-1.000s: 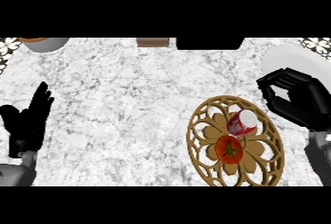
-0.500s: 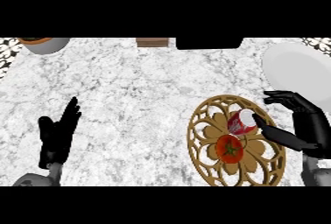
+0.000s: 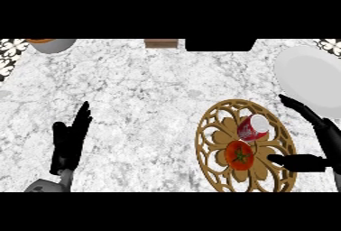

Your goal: Pick the can from the placemat and place it in the plate

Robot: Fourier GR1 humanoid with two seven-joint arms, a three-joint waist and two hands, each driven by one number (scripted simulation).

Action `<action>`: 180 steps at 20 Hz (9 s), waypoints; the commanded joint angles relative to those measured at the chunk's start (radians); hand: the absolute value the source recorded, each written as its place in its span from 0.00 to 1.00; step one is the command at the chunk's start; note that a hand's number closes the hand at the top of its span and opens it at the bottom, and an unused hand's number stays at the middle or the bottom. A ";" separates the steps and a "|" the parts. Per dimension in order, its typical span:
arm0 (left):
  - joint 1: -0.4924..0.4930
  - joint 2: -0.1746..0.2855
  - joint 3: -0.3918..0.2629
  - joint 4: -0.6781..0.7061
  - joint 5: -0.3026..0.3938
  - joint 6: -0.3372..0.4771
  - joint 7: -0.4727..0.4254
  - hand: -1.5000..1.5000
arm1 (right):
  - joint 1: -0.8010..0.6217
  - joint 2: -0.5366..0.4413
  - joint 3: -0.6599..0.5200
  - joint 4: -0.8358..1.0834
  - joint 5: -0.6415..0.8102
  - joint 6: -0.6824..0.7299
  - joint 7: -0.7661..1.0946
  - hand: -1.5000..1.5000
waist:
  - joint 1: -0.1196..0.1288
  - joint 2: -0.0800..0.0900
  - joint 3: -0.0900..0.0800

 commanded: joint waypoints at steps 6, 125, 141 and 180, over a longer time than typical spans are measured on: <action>0.004 -0.013 0.030 0.029 -0.002 -0.034 -0.030 0.50 | -0.141 -0.169 0.065 -0.130 0.141 0.172 0.398 0.00 | 0.009 0.000 -0.001; -0.018 -0.229 0.235 -0.006 -0.283 -0.242 0.052 0.50 | -0.867 -0.279 -0.722 1.516 0.481 0.540 -0.516 0.00 | 0.050 0.029 0.009; -0.021 -0.214 0.248 -0.028 -0.271 -0.263 0.059 0.50 | -0.736 -0.272 -0.744 1.441 0.430 0.690 -0.578 0.00 | 0.059 0.029 0.011; -0.019 -0.257 0.223 -0.023 -0.291 -0.247 0.053 0.50 | -0.618 -0.333 -0.779 1.429 0.389 0.468 -0.535 0.00 | 0.077 0.044 0.017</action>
